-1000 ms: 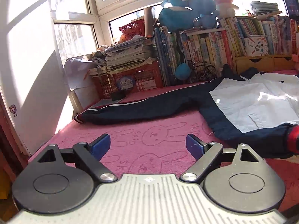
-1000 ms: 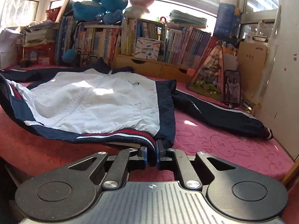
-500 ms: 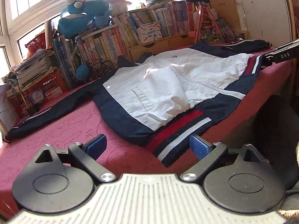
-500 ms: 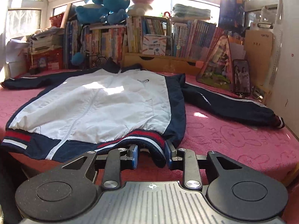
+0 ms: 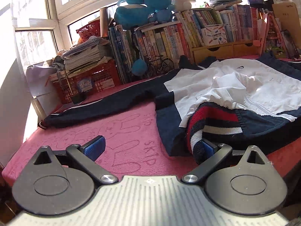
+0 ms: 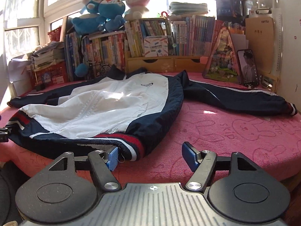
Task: Fold clothes
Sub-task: 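Grasp the striped waistband with the right gripper, pull it straight, release, then grasp the striped sleeve cuff with the left gripper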
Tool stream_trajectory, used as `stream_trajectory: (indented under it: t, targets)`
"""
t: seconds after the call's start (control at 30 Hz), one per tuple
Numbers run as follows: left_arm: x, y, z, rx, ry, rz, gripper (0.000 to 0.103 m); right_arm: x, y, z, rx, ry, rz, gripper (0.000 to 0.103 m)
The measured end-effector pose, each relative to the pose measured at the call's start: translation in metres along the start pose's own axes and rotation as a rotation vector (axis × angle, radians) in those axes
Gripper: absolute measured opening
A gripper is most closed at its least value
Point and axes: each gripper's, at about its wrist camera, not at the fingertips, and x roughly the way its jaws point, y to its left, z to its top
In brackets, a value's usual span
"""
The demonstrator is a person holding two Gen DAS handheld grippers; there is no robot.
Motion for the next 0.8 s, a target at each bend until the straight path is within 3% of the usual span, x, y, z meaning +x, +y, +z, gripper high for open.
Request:
stream_trajectory:
  t: [0.13, 0.23, 0.27, 0.43, 0.53, 0.67, 0.7, 0.8]
  targets:
    - [-0.012, -0.020, -0.013, 0.052, 0.031, -0.165, 0.097, 0.013, 0.036, -0.010, -0.172, -0.020, -0.052, 0.072]
    - [-0.021, -0.050, -0.023, 0.199, -0.048, -0.087, 0.098, 0.024, 0.058, -0.015, -0.256, -0.036, -0.068, 0.071]
    - [-0.019, -0.050, -0.020, 0.200, -0.048, -0.078, 0.098, 0.026, 0.064, -0.015, -0.281, -0.047, -0.085, 0.071]
    - [-0.001, 0.000, -0.001, 0.019, -0.037, 0.019, 0.103, 0.005, 0.053, -0.002, -0.264, -0.150, -0.217, 0.068]
    - [-0.010, 0.022, 0.006, -0.059, -0.043, -0.039, 0.103, -0.009, 0.032, 0.000, -0.225, -0.172, -0.252, 0.068]
    - [-0.046, 0.024, 0.006, -0.036, -0.080, -0.035, 0.103, -0.021, 0.027, -0.011, -0.248, -0.158, -0.299, 0.068]
    - [-0.047, 0.024, 0.003, -0.034, -0.062, -0.062, 0.103, -0.024, 0.027, -0.015, -0.260, -0.151, -0.306, 0.068]
    - [-0.045, 0.025, -0.007, -0.028, 0.002, -0.155, 0.103, -0.015, 0.014, -0.025, -0.238, -0.047, -0.262, 0.070]
